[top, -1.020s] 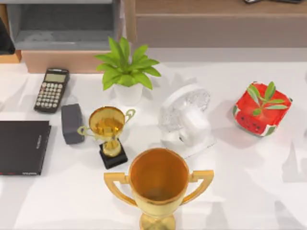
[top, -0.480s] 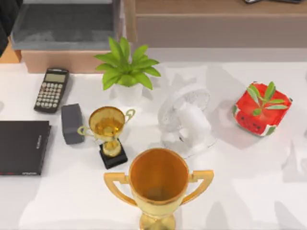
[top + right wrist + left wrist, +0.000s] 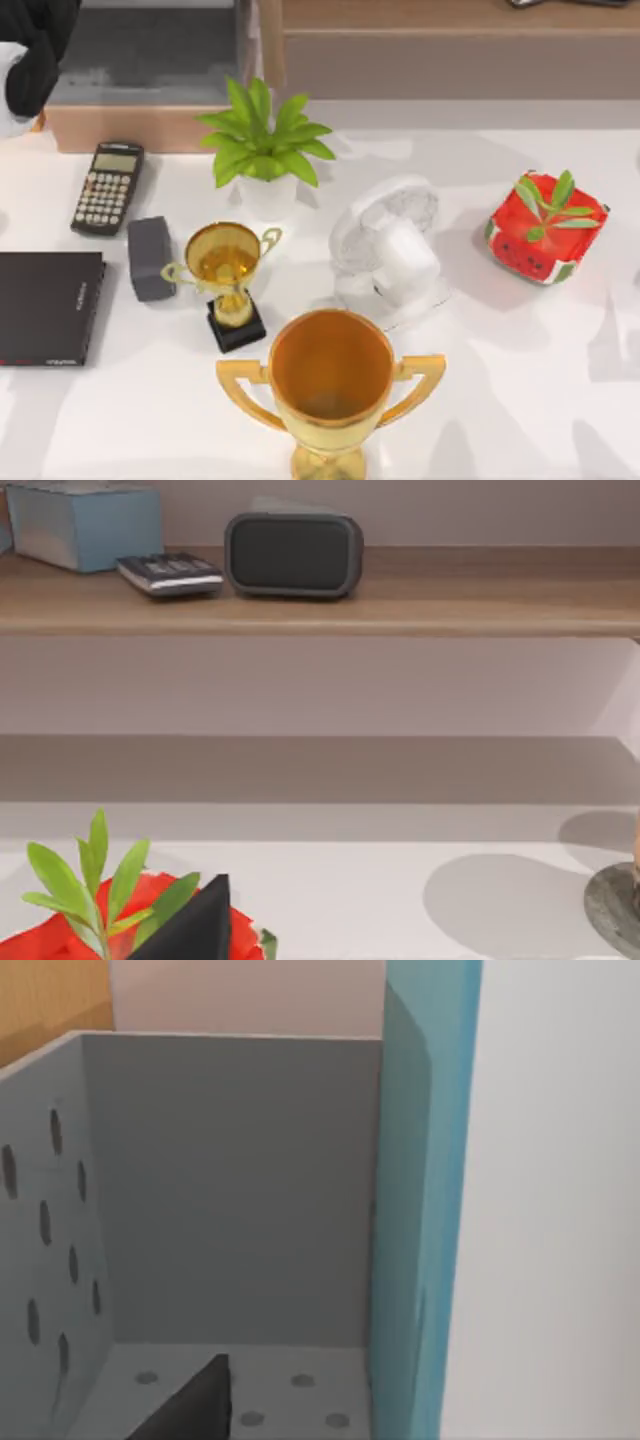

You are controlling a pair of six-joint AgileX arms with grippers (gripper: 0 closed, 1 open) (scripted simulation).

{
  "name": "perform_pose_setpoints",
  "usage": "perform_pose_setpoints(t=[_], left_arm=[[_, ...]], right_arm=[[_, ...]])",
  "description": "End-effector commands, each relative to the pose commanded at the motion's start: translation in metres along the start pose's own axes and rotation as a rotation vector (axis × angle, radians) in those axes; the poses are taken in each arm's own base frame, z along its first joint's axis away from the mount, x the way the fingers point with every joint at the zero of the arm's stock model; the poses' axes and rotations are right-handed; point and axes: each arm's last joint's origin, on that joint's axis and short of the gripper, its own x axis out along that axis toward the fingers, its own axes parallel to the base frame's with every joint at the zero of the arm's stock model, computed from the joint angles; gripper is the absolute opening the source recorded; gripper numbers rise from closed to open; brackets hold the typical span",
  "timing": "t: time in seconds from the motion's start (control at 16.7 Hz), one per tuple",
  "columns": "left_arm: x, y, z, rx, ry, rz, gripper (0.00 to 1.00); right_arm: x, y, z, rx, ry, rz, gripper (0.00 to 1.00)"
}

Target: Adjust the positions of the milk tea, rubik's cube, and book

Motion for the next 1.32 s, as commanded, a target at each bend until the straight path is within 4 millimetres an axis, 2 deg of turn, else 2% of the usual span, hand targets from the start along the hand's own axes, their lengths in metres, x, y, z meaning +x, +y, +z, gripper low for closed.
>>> perform_pose_setpoints(t=[0.24,0.6,0.84,1.32], left_arm=[[0.002,0.002,0.000,0.000,0.001,0.002,1.00],[0.028,0.000,0.000,0.000,0.000,0.000,1.00],[0.030,0.000,0.000,0.000,0.000,0.000,1.00],[0.030,0.000,0.000,0.000,0.000,0.000,0.40]], right_arm=[[0.000,0.000,0.000,0.000,0.000,0.000,1.00],[0.000,0.000,0.000,0.000,0.000,0.000,1.00],[0.000,0.000,0.000,0.000,0.000,0.000,1.00],[0.000,0.000,0.000,0.000,0.000,0.000,1.00]])
